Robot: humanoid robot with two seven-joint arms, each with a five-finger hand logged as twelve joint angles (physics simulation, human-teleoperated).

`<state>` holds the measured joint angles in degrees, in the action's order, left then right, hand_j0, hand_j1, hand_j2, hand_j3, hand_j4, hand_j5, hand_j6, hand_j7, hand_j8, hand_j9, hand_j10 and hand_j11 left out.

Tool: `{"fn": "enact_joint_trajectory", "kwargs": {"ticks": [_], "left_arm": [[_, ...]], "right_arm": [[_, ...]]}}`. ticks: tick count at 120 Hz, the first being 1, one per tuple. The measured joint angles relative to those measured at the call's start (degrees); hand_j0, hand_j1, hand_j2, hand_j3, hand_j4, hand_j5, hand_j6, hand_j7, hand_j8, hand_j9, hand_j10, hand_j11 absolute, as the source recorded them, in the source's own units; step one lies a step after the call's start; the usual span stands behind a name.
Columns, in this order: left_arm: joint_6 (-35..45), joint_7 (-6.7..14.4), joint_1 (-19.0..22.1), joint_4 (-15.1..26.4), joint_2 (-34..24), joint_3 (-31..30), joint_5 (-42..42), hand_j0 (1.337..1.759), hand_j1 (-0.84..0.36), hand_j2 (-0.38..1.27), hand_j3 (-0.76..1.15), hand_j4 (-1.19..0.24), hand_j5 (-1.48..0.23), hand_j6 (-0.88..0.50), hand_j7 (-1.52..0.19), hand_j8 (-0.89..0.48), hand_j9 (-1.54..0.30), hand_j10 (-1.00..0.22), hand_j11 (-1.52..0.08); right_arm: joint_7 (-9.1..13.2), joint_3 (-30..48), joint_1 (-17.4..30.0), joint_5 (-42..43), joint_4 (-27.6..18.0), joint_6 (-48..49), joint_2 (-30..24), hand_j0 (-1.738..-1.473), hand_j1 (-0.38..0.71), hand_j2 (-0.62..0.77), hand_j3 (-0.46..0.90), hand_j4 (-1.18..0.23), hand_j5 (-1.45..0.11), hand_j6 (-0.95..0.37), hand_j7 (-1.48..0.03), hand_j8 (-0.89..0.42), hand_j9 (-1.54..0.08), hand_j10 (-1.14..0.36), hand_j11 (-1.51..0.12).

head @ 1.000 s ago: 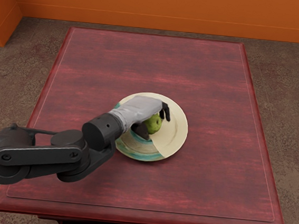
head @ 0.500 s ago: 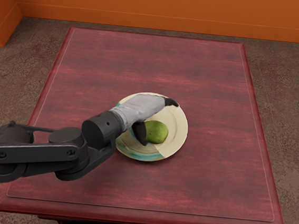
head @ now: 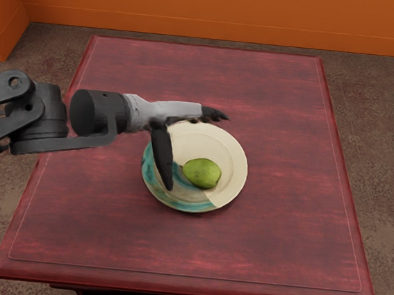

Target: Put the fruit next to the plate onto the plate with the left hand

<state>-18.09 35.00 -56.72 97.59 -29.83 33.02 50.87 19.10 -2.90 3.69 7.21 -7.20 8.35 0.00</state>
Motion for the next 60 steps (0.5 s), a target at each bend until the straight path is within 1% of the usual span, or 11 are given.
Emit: {"fn": "enact_joint_trajectory", "kwargs": {"ticks": [5, 13, 23, 28, 41, 46, 60], "left_arm": [[-4.3, 0.0, 1.5, -0.1, -1.3, 3.7, -4.6, 1.658, 0.29, 0.01, 0.00, -0.05, -0.06, -0.05, -0.06, -0.05, -0.06, -0.05, -0.06], [-10.2, 0.0, 6.3, -1.1, -2.0, 10.3, -11.6, 1.658, 0.30, 0.01, 0.00, -0.04, -0.06, -0.04, -0.06, -0.04, -0.06, -0.04, -0.06], [-13.9, 0.0, 9.6, -1.9, -2.2, 17.2, -17.5, 1.658, 0.30, 0.01, 0.00, -0.04, -0.05, -0.04, -0.05, -0.04, -0.05, -0.04, -0.05], [-14.9, 0.0, 10.7, -2.2, -3.6, 19.6, -20.8, 1.658, 0.31, 0.01, 0.00, -0.04, -0.05, -0.04, -0.05, -0.04, -0.05, -0.04, -0.05], [-16.2, 0.0, 11.3, -3.2, -8.0, 23.3, -29.7, 1.658, 0.31, 0.01, 0.00, -0.03, -0.04, -0.03, -0.04, -0.03, -0.04, -0.03, -0.04], [-16.4, 0.0, 12.5, -3.6, -9.8, 23.9, -32.9, 1.658, 0.32, 0.01, 0.00, -0.03, -0.04, -0.03, -0.04, -0.03, -0.04, -0.03, -0.04], [-16.8, 0.0, 14.1, -4.3, -14.6, 24.9, -40.0, 1.658, 0.32, 0.01, 0.00, -0.03, -0.03, -0.03, -0.03, -0.03, -0.03, -0.03, -0.03]], "right_arm": [[0.0, 0.0, 0.0, 0.0, 0.0, 0.0, 0.0, -1.658, -0.35, 0.00, 0.00, 0.00, 0.00, 0.00, 0.00, 0.00, 0.00, 0.00, 0.00], [0.0, 0.0, 0.0, 0.0, 0.0, 0.0, 0.0, -1.658, -0.35, 0.00, 0.00, 0.00, 0.00, 0.00, 0.00, 0.00, 0.00, 0.00, 0.00], [0.0, 0.0, 0.0, 0.0, 0.0, 0.0, 0.0, -1.658, -0.35, 0.00, 0.00, 0.00, 0.00, 0.00, 0.00, 0.00, 0.00, 0.00, 0.00], [0.0, 0.0, 0.0, 0.0, 0.0, 0.0, 0.0, -1.658, -0.35, 0.00, 0.00, 0.00, 0.00, 0.00, 0.00, 0.00, 0.00, 0.00, 0.00], [0.0, 0.0, 0.0, 0.0, 0.0, 0.0, 0.0, -1.658, -0.35, 0.00, 0.00, 0.00, 0.00, 0.00, 0.00, 0.00, 0.00, 0.00, 0.00], [0.0, 0.0, 0.0, 0.0, 0.0, 0.0, 0.0, -1.658, -0.35, 0.00, 0.00, 0.00, 0.00, 0.00, 0.00, 0.00, 0.00, 0.00, 0.00], [0.0, 0.0, 0.0, 0.0, 0.0, 0.0, 0.0, -1.658, -0.35, 0.00, 0.00, 0.00, 0.00, 0.00, 0.00, 0.00, 0.00, 0.00, 0.00]]}}
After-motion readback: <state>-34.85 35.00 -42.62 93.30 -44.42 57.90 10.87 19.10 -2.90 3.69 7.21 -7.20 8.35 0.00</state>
